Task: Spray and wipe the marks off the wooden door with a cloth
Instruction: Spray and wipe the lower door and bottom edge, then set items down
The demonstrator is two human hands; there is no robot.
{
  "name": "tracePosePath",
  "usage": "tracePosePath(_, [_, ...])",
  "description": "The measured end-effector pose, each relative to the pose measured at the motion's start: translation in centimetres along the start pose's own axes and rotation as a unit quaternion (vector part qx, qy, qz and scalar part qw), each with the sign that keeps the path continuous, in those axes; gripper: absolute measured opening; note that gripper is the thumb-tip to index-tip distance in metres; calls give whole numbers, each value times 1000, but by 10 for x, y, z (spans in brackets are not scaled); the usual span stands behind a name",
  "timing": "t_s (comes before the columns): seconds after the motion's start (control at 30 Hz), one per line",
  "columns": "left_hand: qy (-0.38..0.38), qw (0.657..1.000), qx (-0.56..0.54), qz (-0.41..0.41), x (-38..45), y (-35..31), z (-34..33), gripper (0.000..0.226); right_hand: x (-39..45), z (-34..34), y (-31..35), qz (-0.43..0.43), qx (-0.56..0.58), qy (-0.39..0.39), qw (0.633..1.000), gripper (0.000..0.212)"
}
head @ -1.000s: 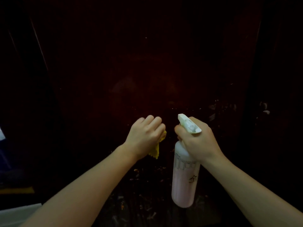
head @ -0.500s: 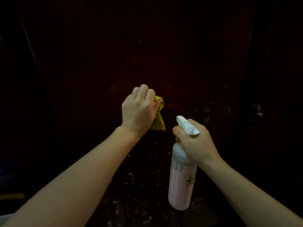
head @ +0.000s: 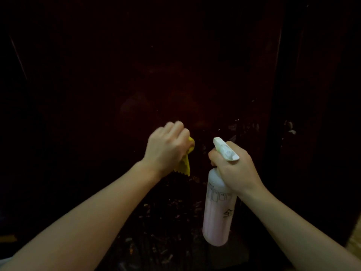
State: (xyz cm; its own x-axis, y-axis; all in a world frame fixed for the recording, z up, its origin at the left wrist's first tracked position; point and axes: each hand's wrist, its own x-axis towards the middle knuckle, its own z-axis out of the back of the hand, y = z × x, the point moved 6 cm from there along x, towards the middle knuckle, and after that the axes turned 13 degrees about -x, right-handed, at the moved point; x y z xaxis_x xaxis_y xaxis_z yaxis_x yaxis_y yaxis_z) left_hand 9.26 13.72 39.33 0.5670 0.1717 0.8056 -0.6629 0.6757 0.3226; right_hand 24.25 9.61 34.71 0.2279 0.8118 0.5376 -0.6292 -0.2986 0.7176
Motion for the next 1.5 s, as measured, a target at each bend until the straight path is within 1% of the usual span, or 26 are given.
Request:
tracePosePath(0.07, [-34, 999, -5, 24, 18, 9, 14, 21, 1, 4, -1, -7, 10, 0, 1000, 23])
tracePosePath(0.13, [-58, 998, -6, 34, 36, 11, 21, 22, 3, 10, -2, -10, 18, -26, 999, 23])
tracePosePath(0.23, [-70, 997, -2, 39, 51, 3, 18, 20, 5, 16, -4, -5, -9, -54, 999, 27])
tracePosePath(0.3, [-66, 997, 1, 30, 53, -4, 10, 19, 5, 19, -9, -7, -25, -57, 998, 27])
tracePosePath(0.37, [-54, 998, 8, 12, 48, -12, 0, 18, 7, 21, -17, -23, -17, -55, 998, 26])
tracePosePath(0.47, [-10, 999, 25, -20, 35, -28, -17, 18, 6, 21, -26, -34, 6, -37, 999, 25])
tracePosePath(0.53, [22, 999, 23, -28, 26, -35, -25, 19, 5, 21, -26, -29, 14, -32, 999, 22])
tracePosePath(0.63, [42, 998, 16, -36, 24, -34, -24, 21, 6, 30, -28, -29, 6, -72, 997, 24])
tracePosePath(0.73, [17, 999, 7, -27, 38, -25, -13, 21, 7, 38, -29, -35, -14, -97, 995, 27])
tracePosePath(0.87, [-34, 999, 9, -2, 62, -21, -7, 21, 7, 38, -35, -40, 15, -71, 997, 26])
tracePosePath(1.0, [-61, 998, 24, 11, 63, -23, -15, 21, 9, 39, -38, -34, 19, -53, 998, 23])
tracePosePath(1.17, [-38, 998, 29, -50, 43, -37, -30, 20, 11, 47, -44, -45, -1, -86, 995, 26])
tracePosePath(1.37, [2, 997, 32, -70, 39, -43, -36, 21, 9, 52, -52, -46, 7, -49, 998, 26])
tracePosePath(1.43, [-14, 997, 36, -65, 53, -42, -31, 21, 7, 50, -50, -34, 15, -39, 999, 24])
tracePosePath(1.5, [-47, 997, 37, -45, 78, -41, -24, 21, 6, 49, -51, -35, 25, -42, 998, 27])
